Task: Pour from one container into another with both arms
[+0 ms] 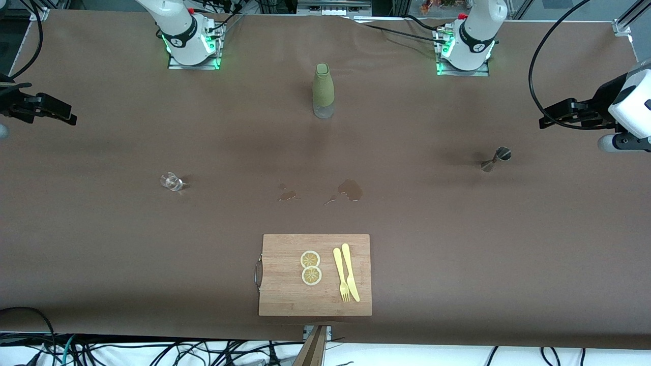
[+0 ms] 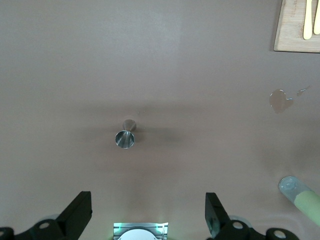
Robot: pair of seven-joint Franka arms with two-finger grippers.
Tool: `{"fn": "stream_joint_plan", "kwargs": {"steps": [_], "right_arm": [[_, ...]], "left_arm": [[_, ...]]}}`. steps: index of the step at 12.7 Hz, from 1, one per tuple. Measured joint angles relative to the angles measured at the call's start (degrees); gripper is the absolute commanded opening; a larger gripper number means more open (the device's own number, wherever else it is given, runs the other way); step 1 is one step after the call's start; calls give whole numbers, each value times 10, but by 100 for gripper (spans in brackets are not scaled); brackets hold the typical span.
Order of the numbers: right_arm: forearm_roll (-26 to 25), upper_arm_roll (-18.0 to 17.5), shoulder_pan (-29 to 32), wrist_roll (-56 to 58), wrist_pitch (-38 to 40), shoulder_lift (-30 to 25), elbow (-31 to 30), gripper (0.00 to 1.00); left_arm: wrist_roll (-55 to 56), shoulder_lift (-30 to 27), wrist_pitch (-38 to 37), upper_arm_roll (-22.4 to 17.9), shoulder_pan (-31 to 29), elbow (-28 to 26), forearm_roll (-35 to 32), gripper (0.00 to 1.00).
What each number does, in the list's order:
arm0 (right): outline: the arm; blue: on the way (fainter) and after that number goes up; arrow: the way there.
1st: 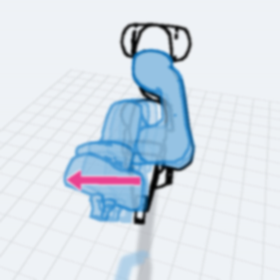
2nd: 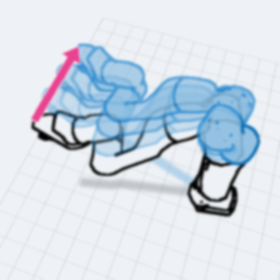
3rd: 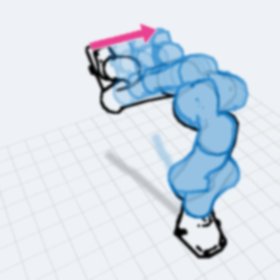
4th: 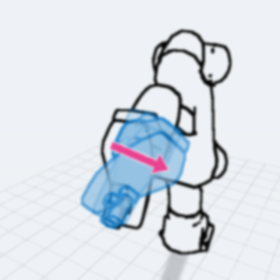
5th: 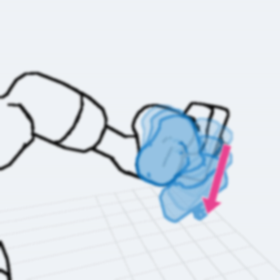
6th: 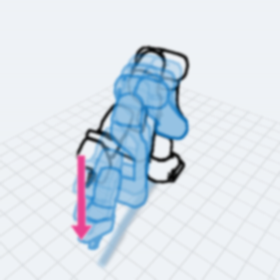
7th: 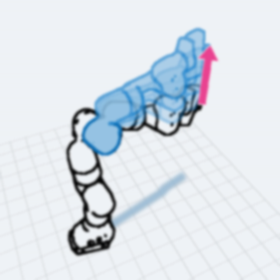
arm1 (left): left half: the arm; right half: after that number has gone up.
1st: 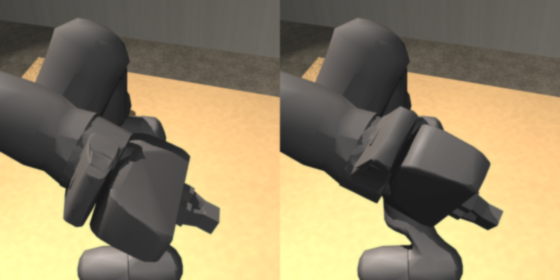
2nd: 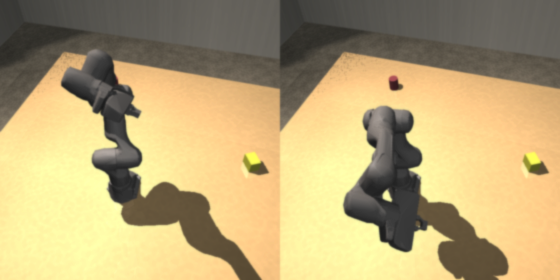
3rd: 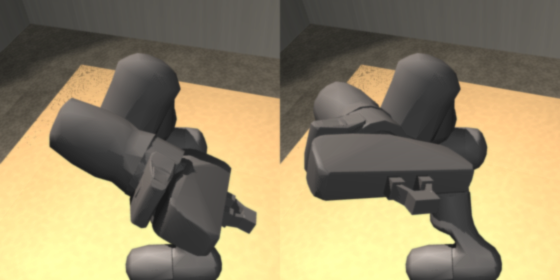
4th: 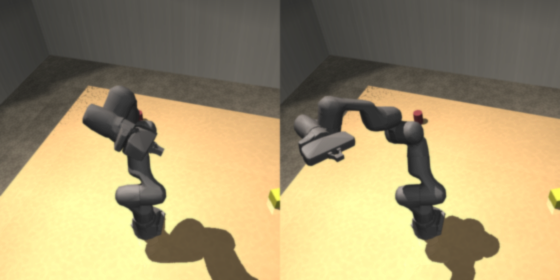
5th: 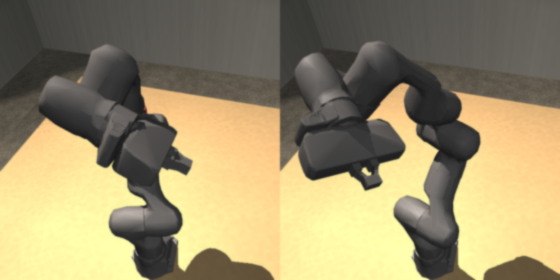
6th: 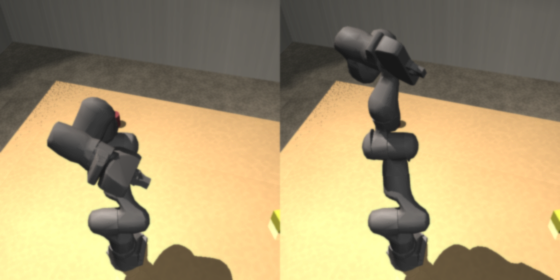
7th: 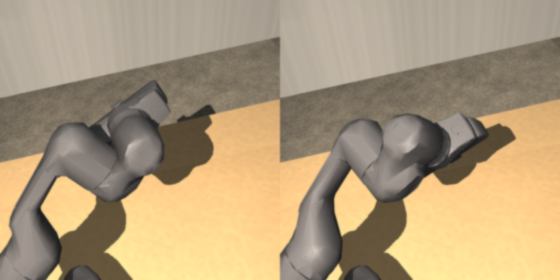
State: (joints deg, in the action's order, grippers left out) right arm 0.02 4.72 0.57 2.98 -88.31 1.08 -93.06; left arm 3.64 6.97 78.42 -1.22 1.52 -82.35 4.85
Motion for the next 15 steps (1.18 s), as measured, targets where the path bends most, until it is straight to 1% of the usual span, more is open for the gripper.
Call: {"fn": "stream_joint_plan", "kwargs": {"steps": [15], "right_arm": [[0,-3,0,0,1,0,-9,100]], "left_arm": [[0,6,0,0,-1,0,0,100]]}}
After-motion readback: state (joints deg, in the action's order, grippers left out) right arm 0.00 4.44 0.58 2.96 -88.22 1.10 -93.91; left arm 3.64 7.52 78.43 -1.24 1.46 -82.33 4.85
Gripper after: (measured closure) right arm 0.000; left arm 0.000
